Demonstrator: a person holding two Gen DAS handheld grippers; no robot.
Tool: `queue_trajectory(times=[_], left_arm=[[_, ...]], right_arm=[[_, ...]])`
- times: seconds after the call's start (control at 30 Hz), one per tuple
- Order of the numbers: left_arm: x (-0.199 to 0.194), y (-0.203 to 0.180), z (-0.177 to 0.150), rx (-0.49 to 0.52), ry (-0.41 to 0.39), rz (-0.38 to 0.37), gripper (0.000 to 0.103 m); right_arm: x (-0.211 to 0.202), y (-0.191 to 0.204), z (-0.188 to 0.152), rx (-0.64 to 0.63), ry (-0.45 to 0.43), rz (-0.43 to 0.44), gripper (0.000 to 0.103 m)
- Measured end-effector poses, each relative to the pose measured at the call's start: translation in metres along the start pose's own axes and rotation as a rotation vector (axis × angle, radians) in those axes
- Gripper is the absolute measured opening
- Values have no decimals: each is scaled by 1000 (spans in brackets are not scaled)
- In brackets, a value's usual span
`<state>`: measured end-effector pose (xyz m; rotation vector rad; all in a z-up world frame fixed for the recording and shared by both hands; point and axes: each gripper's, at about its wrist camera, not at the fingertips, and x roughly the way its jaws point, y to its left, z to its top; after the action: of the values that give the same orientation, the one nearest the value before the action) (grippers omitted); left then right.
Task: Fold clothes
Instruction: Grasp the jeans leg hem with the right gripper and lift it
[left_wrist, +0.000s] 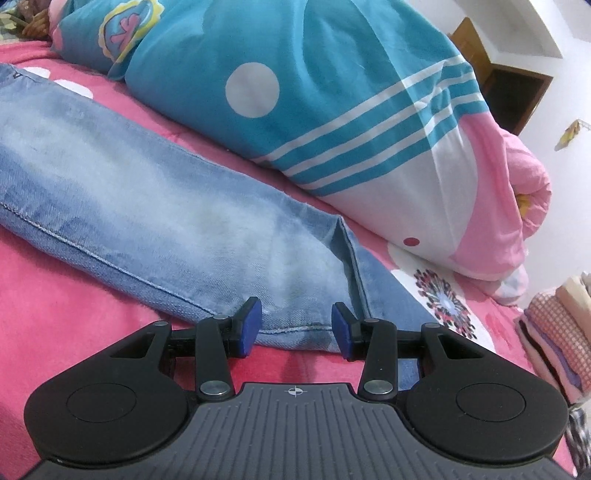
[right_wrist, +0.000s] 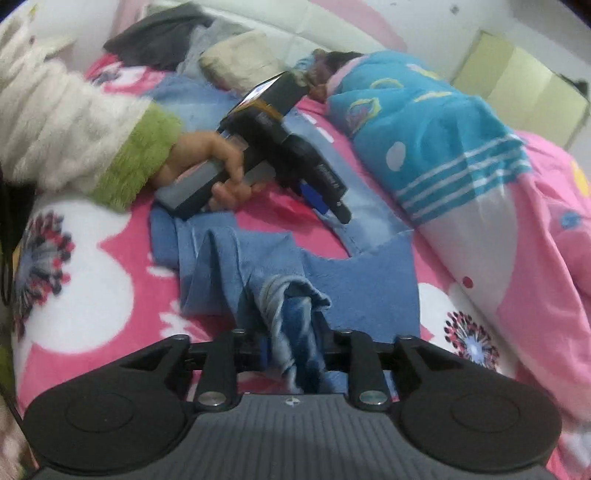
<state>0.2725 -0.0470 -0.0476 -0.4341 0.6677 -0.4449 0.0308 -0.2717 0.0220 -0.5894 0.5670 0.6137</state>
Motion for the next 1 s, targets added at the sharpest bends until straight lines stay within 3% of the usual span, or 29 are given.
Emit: queue_trajectory(times=[0.13,0.2,0.4,0.43,0.47,0.5,0.57,0.6,0.7,0.83,1.0], left_arm=[[-1,2,1,-17,-3,-12,41],[-1,3,0,-25,-6,-17,41],[-2,6,0,-40,-9,-29,41],[-2,6,0,-42,-9,-30,41],[-2,6,0,-44,-10,-31,41],[-2,7,0,-44,-10,-32,41],[-2,7,0,-45,-10,-33,41],[-3,7,0,-46,-11,-33,41],[-3,9,-1,-60,-15,-45,41],[-5,14,-1,-92,-21,-67,41],[-5,13,-2,-88,-23,-66,41]], right_arm=[[1,-27,2,124,-27,-5,46],[0,-38,2,196,-21,9,64],[23,-63,-2,447,51,84,67],[27,-64,-4,468,61,87,65],[28,-64,-6,482,62,88,57],[28,-65,-7,493,57,88,41],[26,-66,-9,514,47,87,18],[22,-73,-9,526,29,62,12],[3,-110,-8,584,-42,-60,8],[-14,-195,-19,743,-104,-225,7],[0,-297,-72,975,-101,-407,6]])
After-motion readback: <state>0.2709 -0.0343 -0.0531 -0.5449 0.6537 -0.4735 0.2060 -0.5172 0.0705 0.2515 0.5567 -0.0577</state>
